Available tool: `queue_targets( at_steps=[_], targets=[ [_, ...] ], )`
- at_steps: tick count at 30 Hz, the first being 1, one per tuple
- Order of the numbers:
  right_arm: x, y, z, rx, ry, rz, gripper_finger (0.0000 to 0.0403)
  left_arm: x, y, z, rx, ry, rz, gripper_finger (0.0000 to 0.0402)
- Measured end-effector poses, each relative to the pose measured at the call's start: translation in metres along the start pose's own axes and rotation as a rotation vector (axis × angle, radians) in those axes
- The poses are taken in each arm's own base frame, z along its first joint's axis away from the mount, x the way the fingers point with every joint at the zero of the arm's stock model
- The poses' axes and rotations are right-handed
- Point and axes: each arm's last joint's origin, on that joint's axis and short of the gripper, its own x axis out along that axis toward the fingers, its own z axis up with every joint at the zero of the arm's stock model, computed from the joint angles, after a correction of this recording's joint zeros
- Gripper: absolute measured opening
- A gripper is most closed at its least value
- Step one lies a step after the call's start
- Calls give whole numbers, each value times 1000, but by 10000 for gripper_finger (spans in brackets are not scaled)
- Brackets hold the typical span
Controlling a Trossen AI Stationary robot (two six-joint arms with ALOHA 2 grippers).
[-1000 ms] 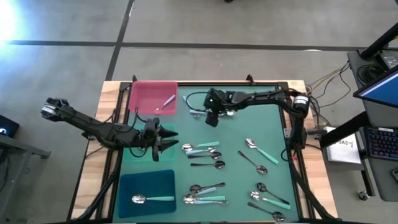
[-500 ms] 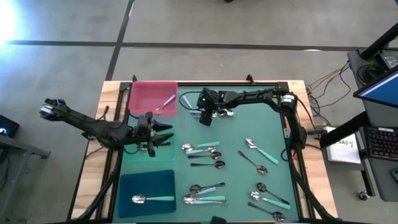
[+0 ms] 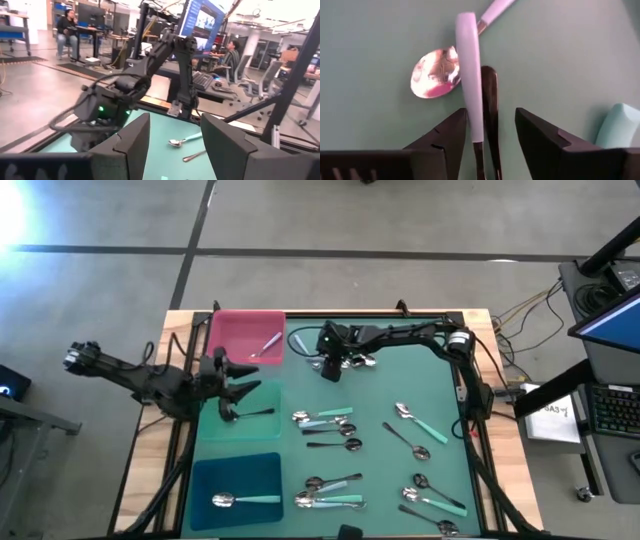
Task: Sort silverware by color (type)
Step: Put the blue spoon into the pink bin
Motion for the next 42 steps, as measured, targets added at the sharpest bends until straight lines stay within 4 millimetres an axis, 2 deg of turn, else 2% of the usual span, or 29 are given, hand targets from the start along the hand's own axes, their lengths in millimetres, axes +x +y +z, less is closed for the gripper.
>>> queue_targets(
  at_steps=[12,19,25,34,42],
  targets=[
    [8,2,-6,3,44,48,106,-3,1,2,35,-12,-2,162],
    [1,1,0,-7,46,52,22,-7,5,6,87,-34,30,162],
    [-12,-1,18,-23,31,51,19,-13,10,8,110,-40,86,162],
    [-31,-4,41,-44,11,55,17,-12,12,-5,139,71,114,162],
    [-48,-8,71,-48,-164,59,17,-10,17,-14,164,119,284,162]
  ],
)
